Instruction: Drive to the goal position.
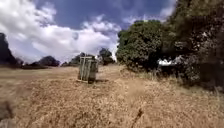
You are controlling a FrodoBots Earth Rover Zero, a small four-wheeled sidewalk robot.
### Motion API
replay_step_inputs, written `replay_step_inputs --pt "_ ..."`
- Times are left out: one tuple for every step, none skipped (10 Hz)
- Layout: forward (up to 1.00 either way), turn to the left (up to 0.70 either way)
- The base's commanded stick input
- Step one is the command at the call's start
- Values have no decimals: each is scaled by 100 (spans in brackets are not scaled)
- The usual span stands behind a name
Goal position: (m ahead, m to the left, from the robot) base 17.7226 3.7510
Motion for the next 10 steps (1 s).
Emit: replay_step_inputs --pt "70 0" --pt "70 0" --pt "70 0" --pt "70 0" --pt "70 -21" --pt "70 -35" --pt "70 -35" --pt "70 -19" --pt "70 -1" --pt "70 -5"
